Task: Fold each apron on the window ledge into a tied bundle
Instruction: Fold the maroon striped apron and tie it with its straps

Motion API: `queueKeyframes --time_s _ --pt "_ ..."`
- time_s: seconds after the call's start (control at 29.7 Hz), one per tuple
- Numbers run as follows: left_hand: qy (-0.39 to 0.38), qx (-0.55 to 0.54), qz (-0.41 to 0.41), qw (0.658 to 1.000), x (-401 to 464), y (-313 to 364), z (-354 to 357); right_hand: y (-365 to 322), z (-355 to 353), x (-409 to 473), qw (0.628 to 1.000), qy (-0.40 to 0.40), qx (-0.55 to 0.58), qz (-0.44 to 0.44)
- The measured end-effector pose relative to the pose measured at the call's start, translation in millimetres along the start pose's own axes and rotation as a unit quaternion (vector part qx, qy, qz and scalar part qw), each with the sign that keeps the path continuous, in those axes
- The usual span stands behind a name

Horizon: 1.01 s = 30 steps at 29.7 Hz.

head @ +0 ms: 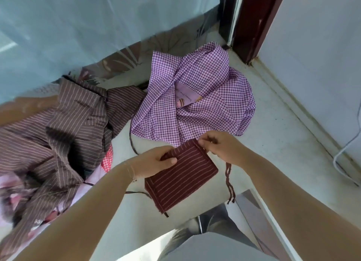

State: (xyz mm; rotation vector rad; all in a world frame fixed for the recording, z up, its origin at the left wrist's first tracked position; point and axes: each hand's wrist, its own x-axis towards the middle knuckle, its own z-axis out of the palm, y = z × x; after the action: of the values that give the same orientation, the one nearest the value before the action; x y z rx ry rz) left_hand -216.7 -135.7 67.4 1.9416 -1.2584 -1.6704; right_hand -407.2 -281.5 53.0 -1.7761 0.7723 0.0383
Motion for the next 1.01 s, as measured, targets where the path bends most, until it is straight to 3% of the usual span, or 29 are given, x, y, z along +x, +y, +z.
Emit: queueKeyframes --time_s 0.1,0.24,0.3,0.4,0.54,0.64,0.77,0.94,1.01 --pt "0.039 0.035 0.021 0.998 -25.2 -0.4 -14.7 -16.7 -1.9 -1.9 0.998 -0.015 -0.051 -0.032" --pt "0.15 0.155 0.072 0.974 -55.6 5.8 -26.8 -45.6 1.4 -6.9 0.994 -0.054 -0.084 -0.043" --pt "0.205 0.252 0.11 0.939 -70.7 7.1 -31.4 -61.5 -0.6 -11.5 0.991 -0.071 -0.103 -0.049" --pt "0.291 0.387 0.177 0.857 -90.4 2.9 -36.7 -83.5 -5.9 -14.8 0.987 -0.084 -0.126 -0.048" --pt "0.36 0.422 0.228 0.8 -120.0 -5.2 -42.8 -116.8 -5.6 -17.9 0.984 -0.127 -0.118 -0.046" --pt "0.394 0.389 0.219 0.804 -134.0 -11.3 -48.0 -137.4 -5.8 -23.5 0.978 -0.179 -0.095 -0.041" --pt "0.418 0.316 0.188 0.831 -149.3 -18.9 -47.7 -158.3 4.8 -27.9 0.969 -0.192 -0.126 -0.09" --pt "0.414 0.226 0.141 0.87 -156.6 -18.2 -43.5 -167.2 30.2 -19.1 0.985 -0.055 -0.08 -0.14" --pt "0.41 0.22 0.125 0.876 -159.4 -15.6 -44.2 -168.8 39.0 -14.7 0.984 -0.043 -0.067 -0.161"
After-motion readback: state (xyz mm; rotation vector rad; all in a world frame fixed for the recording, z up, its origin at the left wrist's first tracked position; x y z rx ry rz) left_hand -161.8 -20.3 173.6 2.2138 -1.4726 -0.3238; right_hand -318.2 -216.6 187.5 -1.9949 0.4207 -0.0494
